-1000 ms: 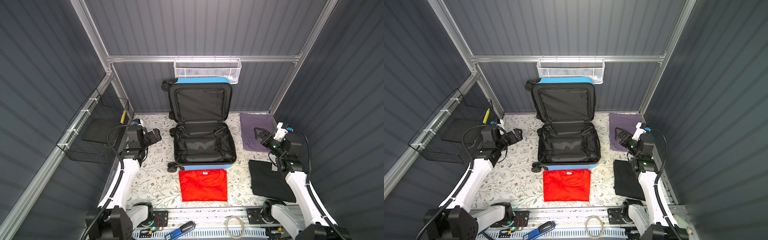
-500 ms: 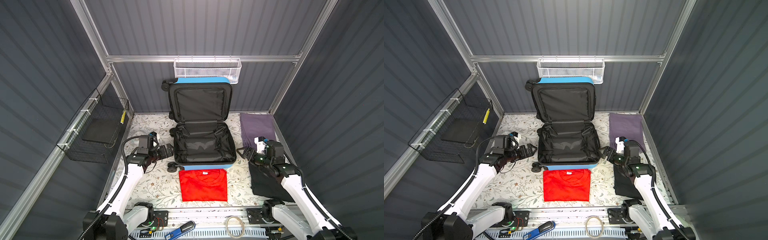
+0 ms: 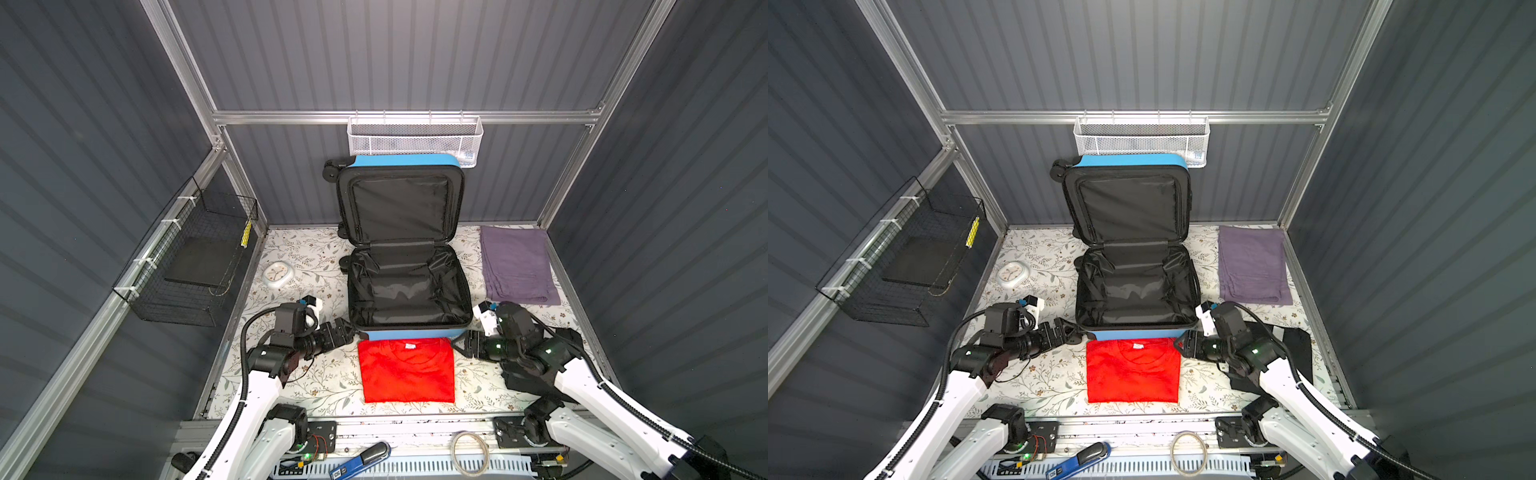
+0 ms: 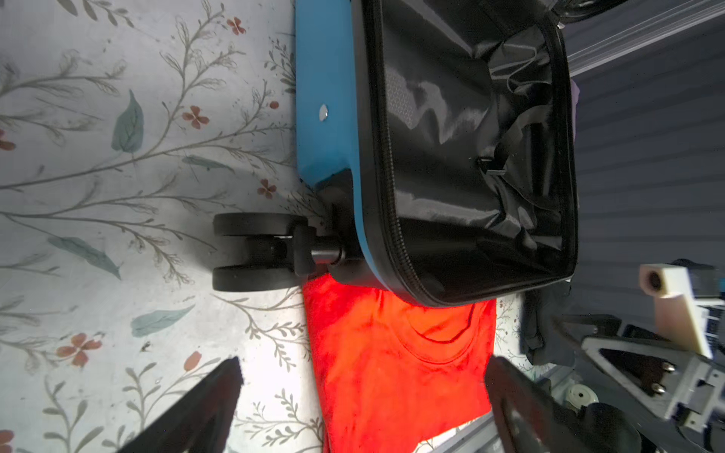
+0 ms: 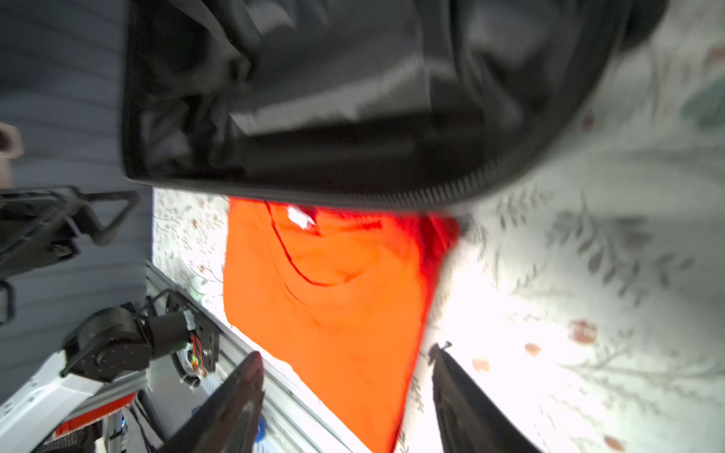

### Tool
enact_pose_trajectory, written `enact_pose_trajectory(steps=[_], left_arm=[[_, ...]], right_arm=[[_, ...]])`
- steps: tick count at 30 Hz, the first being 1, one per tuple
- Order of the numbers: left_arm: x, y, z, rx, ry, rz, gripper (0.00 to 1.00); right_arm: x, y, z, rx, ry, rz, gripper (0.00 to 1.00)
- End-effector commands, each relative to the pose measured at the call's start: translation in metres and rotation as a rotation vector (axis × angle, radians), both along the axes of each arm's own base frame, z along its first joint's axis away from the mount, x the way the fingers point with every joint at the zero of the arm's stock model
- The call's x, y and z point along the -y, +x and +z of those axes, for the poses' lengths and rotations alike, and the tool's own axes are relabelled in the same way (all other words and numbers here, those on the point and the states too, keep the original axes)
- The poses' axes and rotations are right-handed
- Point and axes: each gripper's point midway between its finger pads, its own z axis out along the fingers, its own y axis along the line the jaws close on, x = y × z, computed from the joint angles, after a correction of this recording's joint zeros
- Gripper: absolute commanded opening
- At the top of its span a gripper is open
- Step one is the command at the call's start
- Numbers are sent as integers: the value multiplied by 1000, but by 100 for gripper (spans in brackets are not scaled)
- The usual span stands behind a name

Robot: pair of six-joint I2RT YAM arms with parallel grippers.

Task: Pack the luggage
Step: 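Move both grippers down to opposite sides of the red T-shirt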

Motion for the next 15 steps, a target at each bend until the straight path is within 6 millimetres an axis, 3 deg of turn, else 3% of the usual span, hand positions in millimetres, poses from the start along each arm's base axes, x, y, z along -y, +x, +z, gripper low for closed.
enact_pose_trajectory(steps=[1,3,5,7,15], left_arm=[[9,-11,-7,-69,-43,-22,99],[13,-14,-14,-86,-31,-30,97],[19,-20,-23,-101,-13,-44,96],[26,-25,-30,-105,5,-55,96],[44,-49,-65,-109,87,-91,91]], right_arm=[[-2,-7,-16,-36,-5,-21,64],[-7,-10,-21,-42,4,-14,64],[-5,-7,-25,-13,-33,-43,74],[-7,-8,-27,-6,-53,-39,78],[-12,-16,-39,-24,-21,-49,75]])
